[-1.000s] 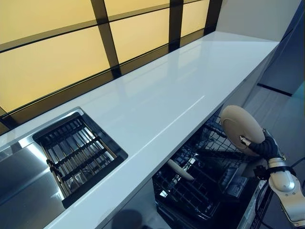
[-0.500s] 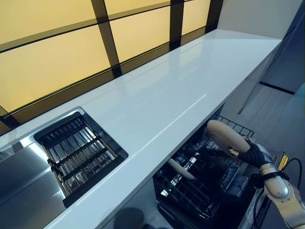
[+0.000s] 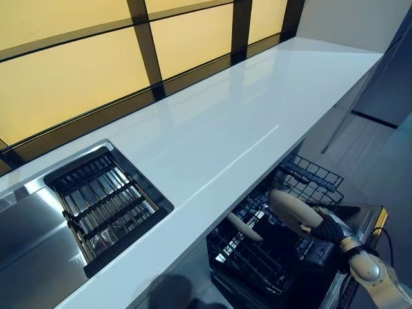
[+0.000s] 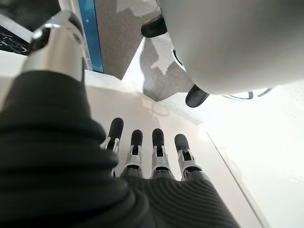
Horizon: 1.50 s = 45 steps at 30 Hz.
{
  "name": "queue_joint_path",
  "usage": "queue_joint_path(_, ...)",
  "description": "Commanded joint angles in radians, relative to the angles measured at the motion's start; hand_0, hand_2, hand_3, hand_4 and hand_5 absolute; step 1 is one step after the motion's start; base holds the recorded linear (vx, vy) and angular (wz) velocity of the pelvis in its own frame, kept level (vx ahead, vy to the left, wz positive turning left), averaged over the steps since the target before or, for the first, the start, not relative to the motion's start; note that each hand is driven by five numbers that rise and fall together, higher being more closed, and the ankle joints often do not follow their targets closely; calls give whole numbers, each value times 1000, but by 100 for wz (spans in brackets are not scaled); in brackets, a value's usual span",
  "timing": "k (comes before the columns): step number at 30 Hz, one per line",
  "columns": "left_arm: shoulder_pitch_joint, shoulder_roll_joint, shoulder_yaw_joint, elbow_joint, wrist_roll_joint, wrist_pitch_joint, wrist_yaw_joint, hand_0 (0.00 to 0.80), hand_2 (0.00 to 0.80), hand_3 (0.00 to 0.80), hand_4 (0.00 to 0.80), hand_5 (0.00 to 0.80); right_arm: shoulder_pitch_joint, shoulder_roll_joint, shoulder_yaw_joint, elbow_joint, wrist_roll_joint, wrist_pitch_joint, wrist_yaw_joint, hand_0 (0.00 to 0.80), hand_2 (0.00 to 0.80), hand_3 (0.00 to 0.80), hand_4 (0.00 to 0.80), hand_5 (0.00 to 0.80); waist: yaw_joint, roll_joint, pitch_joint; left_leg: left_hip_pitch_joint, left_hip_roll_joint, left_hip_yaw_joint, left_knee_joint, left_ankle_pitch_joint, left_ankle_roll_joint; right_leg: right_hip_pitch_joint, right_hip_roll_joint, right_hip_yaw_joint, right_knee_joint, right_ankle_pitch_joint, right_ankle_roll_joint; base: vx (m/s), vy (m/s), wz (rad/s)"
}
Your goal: Take plates into dishwasher
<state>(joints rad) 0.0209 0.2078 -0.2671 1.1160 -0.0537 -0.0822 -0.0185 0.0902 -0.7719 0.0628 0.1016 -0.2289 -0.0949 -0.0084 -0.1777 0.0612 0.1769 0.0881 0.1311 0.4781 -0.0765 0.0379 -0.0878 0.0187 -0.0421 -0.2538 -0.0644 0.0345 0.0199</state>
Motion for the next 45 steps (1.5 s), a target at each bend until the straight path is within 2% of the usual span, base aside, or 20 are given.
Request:
queue_joint_path(1, -129, 110, 33, -43, 0, -25, 32, 0, 0, 0, 0, 0, -78, 6, 30, 10, -38, -8, -38, 800, 800, 800, 800, 800, 2, -67, -27, -7, 12, -16, 4, 27, -15, -12, -70, 15, 98, -32, 111, 8, -38, 5)
queue_joint_path(7, -125, 116, 20, -57, 18, -15, 29, 0, 0, 0, 0, 0, -128, -11, 34, 116, -107, 16, -93, 800, 800, 800, 800, 800, 27, -64, -22, -13, 12, -31, 5, 30, -17, -2, -73, -1, 94, -32, 111, 15, -40, 7)
queue_joint_path(21, -143, 134, -1, -86, 45, -11, 9, 0, 0, 0, 0, 0, -264, -25, 77, 228, -155, 109, -106, 800, 800, 800, 800, 800, 67, -53, 17, -54, 11, -70, 8, 48, -21, -27, -78, -14, 104, -28, 108, -10, -24, 5)
queue_joint_path(31, -189, 139, -41, -123, 40, -1, -7, 0, 0, 0, 0, 0, -411, -4, 147, 336, -124, 200, -116, 800, 800, 800, 800, 800, 89, -47, 57, -77, 15, -94, 16, 58, -23, -42, -83, -22, 121, -31, 104, -18, -34, 6)
queue_joint_path(45, -234, 146, -73, -126, 17, 4, -11, 0, 0, 0, 0, 0, -526, 20, 209, 438, -99, 258, -136, 800, 800, 800, 800, 800, 109, -34, 96, -116, 17, -114, 23, 72, -24, -71, -84, -24, 134, -27, 98, -1, 0, 1)
